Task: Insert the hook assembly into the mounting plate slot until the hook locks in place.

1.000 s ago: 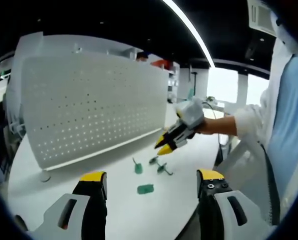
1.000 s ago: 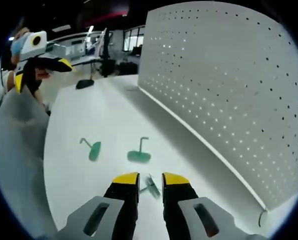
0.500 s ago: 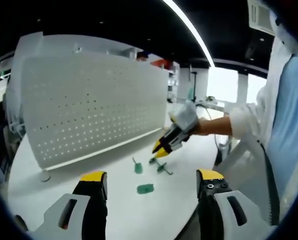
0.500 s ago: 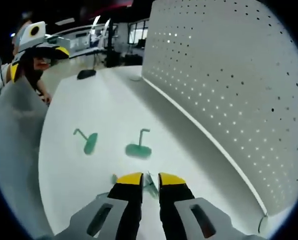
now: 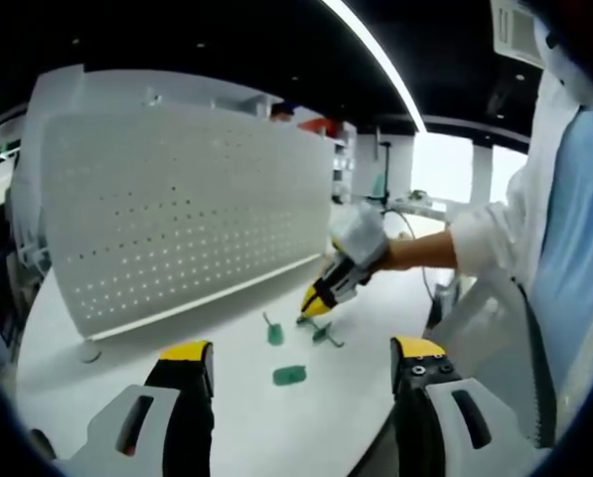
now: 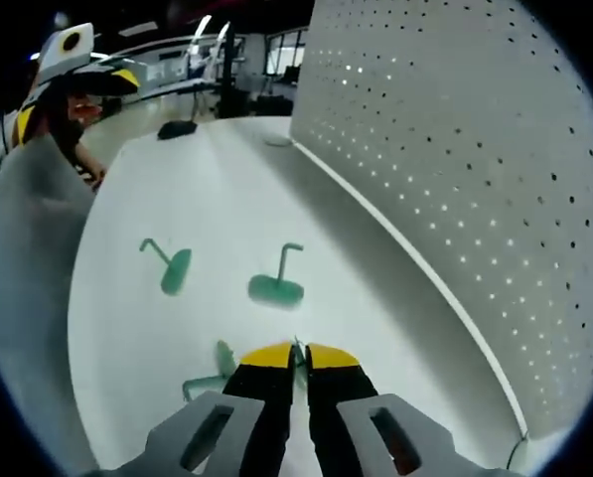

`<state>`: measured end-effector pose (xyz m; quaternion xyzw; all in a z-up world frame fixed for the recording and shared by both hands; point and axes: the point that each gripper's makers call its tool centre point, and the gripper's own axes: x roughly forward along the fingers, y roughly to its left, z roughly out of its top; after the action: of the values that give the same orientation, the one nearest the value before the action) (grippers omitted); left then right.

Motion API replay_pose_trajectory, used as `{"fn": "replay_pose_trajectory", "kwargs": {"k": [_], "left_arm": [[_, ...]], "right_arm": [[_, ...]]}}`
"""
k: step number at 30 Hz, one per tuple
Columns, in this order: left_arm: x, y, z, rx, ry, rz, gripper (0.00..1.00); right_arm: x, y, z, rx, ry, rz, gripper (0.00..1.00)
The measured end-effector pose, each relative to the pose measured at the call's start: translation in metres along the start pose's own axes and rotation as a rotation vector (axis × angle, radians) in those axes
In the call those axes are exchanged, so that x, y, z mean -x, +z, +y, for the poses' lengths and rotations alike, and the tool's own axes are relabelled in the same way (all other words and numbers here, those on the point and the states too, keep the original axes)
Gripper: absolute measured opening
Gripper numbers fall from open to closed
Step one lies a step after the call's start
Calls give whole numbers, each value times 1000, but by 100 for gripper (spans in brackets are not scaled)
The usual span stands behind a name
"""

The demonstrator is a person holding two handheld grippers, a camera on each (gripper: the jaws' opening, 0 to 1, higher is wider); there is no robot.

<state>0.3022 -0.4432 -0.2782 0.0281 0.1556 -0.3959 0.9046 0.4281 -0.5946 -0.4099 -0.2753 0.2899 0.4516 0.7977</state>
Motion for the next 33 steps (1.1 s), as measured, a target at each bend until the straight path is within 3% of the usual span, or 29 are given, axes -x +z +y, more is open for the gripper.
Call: {"fn": "replay_pose_trajectory", "kwargs": {"k": [18, 33], "left_arm": [[-1, 2, -1, -5, -9, -8, 74], [-1, 2, -4, -13, -18, -7, 73]], "right_arm": [[-7, -4, -3, 48, 0, 39, 0], [6, 11, -3, 12, -17, -34, 0]]}}
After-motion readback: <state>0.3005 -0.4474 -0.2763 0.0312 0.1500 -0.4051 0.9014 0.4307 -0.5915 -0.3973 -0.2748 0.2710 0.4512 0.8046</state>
